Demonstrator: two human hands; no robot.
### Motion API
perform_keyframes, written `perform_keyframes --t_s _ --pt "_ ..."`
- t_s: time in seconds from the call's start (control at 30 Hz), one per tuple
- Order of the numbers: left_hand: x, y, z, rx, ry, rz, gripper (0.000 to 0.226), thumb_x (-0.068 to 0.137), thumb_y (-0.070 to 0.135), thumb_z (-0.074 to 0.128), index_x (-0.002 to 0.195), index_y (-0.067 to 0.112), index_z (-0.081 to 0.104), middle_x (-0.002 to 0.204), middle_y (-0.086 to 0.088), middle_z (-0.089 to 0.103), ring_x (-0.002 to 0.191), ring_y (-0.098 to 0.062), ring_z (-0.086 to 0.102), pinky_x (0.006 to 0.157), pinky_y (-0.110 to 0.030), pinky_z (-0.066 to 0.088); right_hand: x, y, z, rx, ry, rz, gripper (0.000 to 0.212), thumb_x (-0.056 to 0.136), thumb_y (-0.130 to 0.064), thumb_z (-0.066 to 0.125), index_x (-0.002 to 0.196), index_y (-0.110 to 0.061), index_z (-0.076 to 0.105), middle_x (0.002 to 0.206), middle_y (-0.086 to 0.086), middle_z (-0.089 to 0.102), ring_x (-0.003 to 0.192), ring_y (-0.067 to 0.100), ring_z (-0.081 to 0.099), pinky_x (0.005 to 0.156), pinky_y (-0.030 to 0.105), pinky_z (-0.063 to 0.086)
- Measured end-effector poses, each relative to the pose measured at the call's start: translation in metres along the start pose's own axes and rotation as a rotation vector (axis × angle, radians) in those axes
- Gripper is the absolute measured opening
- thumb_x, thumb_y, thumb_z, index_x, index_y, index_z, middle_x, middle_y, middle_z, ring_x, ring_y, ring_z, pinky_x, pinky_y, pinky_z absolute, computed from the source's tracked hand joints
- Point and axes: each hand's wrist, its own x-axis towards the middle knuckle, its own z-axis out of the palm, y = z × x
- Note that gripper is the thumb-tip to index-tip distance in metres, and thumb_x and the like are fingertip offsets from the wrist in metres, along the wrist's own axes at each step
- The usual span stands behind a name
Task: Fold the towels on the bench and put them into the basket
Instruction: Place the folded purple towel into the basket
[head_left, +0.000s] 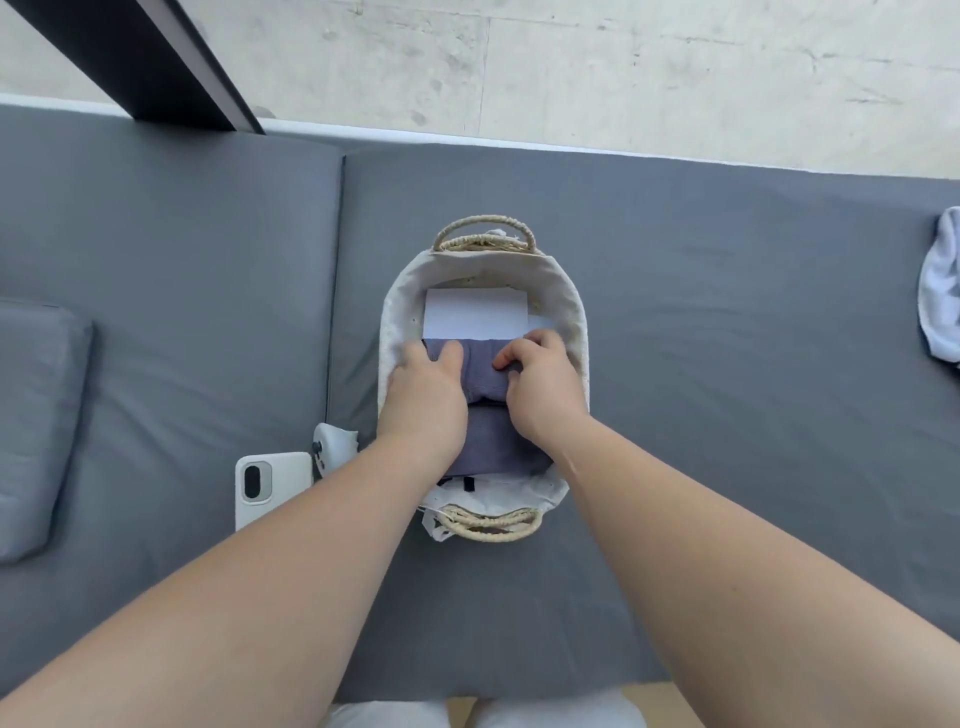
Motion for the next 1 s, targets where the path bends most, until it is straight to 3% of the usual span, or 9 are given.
perform_keyframes --t_s 0.07,0.13,0.2,0.3,0.43,0.53,0.67,0.87,1.0 --pt "-0.003 0.002 0.005 0.21 0.001 0.054 0.036 0.092 0.005 0.044 0.126 0.017 0.041 0.159 -0.021 0.007 0.129 -0.041 0.035 0.103 -0.045 0.039 -0.001 0.001 0.002 -0.019 -0.003 -0.024 0.028 0.091 -0.006 0.046 0.089 -0.031 0.057 0.113 -0.016 0.04 0.11 0.022 0.046 0.095 0.031 0.04" --pt "-0.011 0.002 0.011 0.417 0.025 0.195 0.053 0.095 0.014 0.041 0.147 0.016 0.029 0.164 -0.017 -0.009 0.149 -0.041 0.005 0.122 -0.051 0.012 -0.002 0.003 0.001 -0.049 -0.019 -0.032 0.023 0.092 -0.007 0.047 0.093 -0.027 0.059 0.12 -0.012 0.042 0.108 0.02 0.046 0.091 0.03 0.04" --pt "-0.02 -0.002 0.02 0.489 -0.041 0.309 0.067 0.098 0.023 0.036 0.158 0.012 0.007 0.166 -0.013 -0.011 0.152 -0.035 -0.009 0.123 -0.052 -0.003 -0.001 0.002 0.0 -0.096 -0.024 -0.021 0.021 0.092 -0.007 0.049 0.1 -0.022 0.062 0.126 -0.007 0.043 0.108 0.021 0.048 0.091 0.031 0.041" --pt "-0.029 -0.012 0.029 0.416 -0.196 0.31 0.072 0.102 0.039 0.03 0.159 0.015 -0.006 0.166 -0.01 -0.016 0.153 -0.027 -0.013 0.124 -0.049 -0.002 -0.007 -0.002 0.001 -0.213 -0.018 -0.012 0.02 0.093 -0.009 0.051 0.108 -0.019 0.06 0.136 0.002 0.039 0.116 0.029 0.044 0.097 0.034 0.04" --pt "-0.026 -0.015 0.03 0.45 -0.268 0.294 0.077 0.101 0.048 0.031 0.158 0.018 -0.011 0.164 -0.007 -0.022 0.152 -0.026 -0.02 0.123 -0.051 -0.003 -0.019 0.006 0.009 -0.502 0.021 -0.38 0.025 0.09 -0.014 0.059 0.114 -0.01 0.064 0.149 0.022 0.043 0.136 0.043 0.041 0.114 0.052 0.034" --pt "-0.022 -0.013 0.026 0.493 -0.248 0.342 0.071 0.102 0.042 0.033 0.159 0.018 -0.003 0.166 -0.008 -0.014 0.153 -0.029 -0.012 0.123 -0.052 0.001 -0.018 0.011 0.004 -0.597 -0.135 -0.411 0.046 0.097 -0.024 0.054 0.143 -0.02 0.05 0.158 0.015 0.034 0.149 0.037 0.023 0.124 0.05 0.012" --pt "-0.029 -0.021 0.023 0.462 -0.037 0.531 0.042 0.099 0.038 0.04 0.136 0.024 0.055 0.142 -0.005 0.04 0.121 -0.028 0.041 0.11 -0.042 0.031 0.002 -0.002 -0.001 -0.605 -0.138 -0.398 0.041 0.1 -0.021 0.046 0.14 -0.028 0.05 0.143 0.01 0.043 0.138 0.032 0.031 0.118 0.045 0.015" --pt "-0.032 -0.037 0.019 0.524 -0.172 0.586 0.038 0.099 0.04 0.038 0.132 0.035 0.057 0.128 0.001 0.042 0.111 -0.024 0.042 0.097 -0.039 0.037 0.016 -0.005 -0.012 -0.671 -0.321 -0.393 0.044 0.098 -0.023 0.051 0.138 -0.041 0.043 0.129 -0.001 0.045 0.113 0.028 0.041 0.095 0.04 0.037" --pt "-0.027 -0.037 0.007 0.445 -0.159 0.708 0.028 0.095 0.037 0.046 0.1 0.029 0.072 0.107 0.003 0.055 0.098 -0.023 0.049 0.082 -0.037 0.04 0.018 -0.004 -0.02 -0.715 -0.402 -0.422 0.045 0.096 -0.016 0.047 0.132 -0.044 0.043 0.128 -0.004 0.045 0.11 0.026 0.04 0.091 0.04 0.033"
